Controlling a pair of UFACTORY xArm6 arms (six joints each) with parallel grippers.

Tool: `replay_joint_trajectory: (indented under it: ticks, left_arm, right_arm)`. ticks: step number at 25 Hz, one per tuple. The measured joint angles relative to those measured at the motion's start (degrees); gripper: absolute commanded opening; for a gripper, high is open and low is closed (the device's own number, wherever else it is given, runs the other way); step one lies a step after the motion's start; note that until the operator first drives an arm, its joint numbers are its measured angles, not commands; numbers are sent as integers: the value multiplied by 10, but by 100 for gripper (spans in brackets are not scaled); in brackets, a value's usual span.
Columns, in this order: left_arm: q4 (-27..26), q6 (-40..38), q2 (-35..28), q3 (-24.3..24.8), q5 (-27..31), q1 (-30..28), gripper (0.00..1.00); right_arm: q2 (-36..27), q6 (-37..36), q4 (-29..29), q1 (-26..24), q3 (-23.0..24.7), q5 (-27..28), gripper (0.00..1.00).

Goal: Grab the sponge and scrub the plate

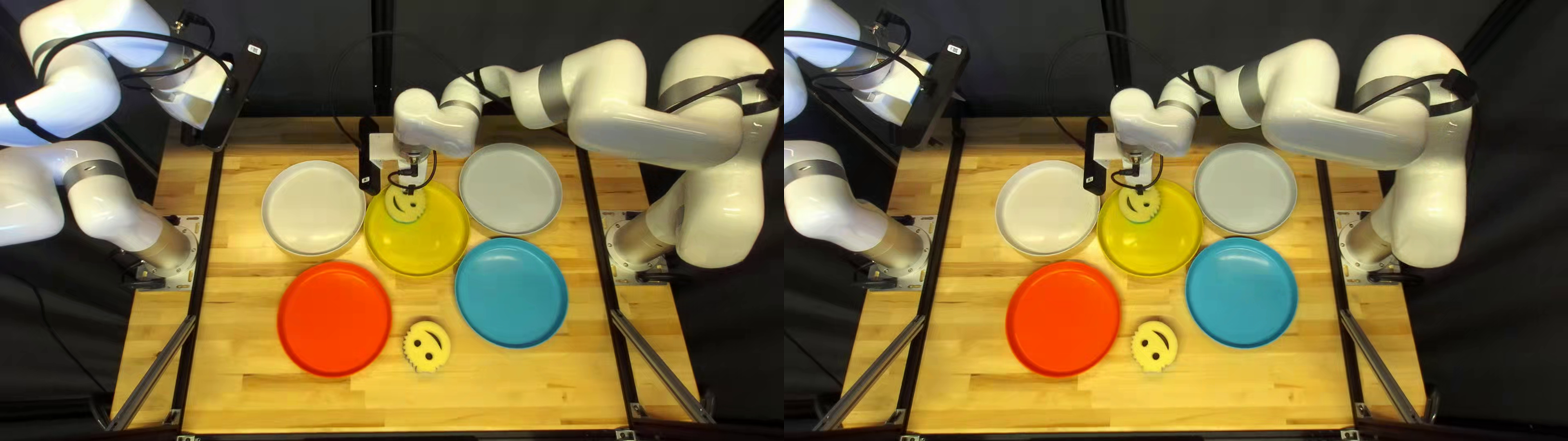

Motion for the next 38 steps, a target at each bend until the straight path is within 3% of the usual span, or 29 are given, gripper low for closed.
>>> replay_joint_trajectory:
  ticks: [11,28,38]
  left_arm:
    - [0,0,0,0,0,0,100]
    - [0,0,0,0,0,0,100]
    - [0,0,0,0,0,0,100]
  right_arm:
    - [-50,57,-28,66,71,-37,0]
    - [-53,23,-75,-23,77,-49,0]
    - [-114,63,-87,35,151,-70,0]
